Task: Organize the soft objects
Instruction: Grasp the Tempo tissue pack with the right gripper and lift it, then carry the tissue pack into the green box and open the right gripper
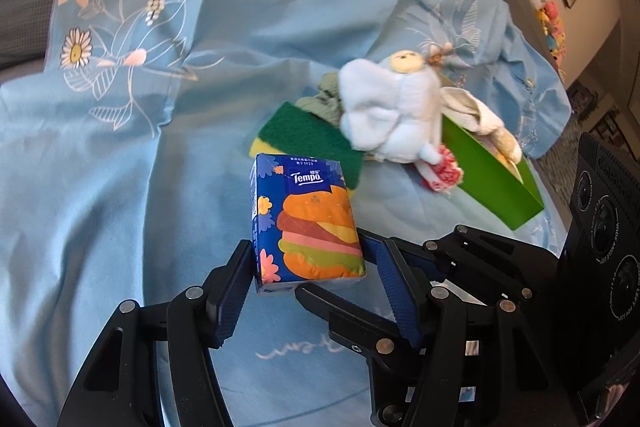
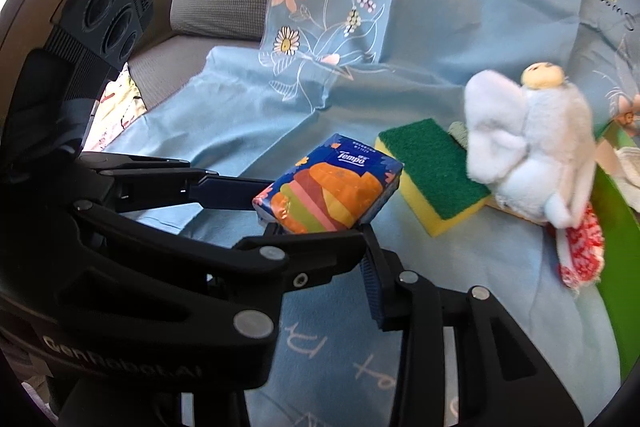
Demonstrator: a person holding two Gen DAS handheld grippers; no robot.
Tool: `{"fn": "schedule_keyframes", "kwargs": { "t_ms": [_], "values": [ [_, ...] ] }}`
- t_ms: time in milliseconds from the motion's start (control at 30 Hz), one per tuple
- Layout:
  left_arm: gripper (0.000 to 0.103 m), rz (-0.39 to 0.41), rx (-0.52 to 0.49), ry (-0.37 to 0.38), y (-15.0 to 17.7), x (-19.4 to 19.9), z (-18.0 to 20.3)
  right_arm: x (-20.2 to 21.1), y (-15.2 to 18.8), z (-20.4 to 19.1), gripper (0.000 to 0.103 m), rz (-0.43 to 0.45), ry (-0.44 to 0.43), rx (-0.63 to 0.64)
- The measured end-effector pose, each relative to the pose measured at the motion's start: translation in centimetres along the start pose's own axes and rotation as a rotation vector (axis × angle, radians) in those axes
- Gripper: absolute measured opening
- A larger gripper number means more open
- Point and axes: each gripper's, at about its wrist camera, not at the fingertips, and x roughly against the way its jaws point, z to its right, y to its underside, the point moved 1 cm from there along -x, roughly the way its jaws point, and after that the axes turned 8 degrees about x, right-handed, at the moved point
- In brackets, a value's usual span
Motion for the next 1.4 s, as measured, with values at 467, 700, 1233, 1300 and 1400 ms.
{"fn": "schedule_keyframes", "kwargs": {
  "t_ms": [467,700,1233,1300,1400],
  "values": [
    [0.064,0.011,-0.090,0.013,1.4,1.8,5.8,6.2,1.9,0.6,0.038,0.058,0.052,-0.049],
    [0.063,-0.002,-0.145,0.004,2.2,1.7,8.7,8.4,3.5,1.5,0.038,0.085,0.071,-0.091],
    [0.064,-0.032,-0.276,-0.006,3.0,-0.1,15.4,12.3,7.2,4.9,0.038,0.151,0.112,-0.189],
    [0.064,-0.030,-0.295,-0.004,2.9,-0.3,16.3,12.8,7.4,5.5,0.038,0.166,0.124,-0.203],
    [0.064,-0.025,-0.324,-0.001,2.6,-0.7,17.8,13.3,7.7,6.3,0.038,0.186,0.140,-0.220]
  ]
}}
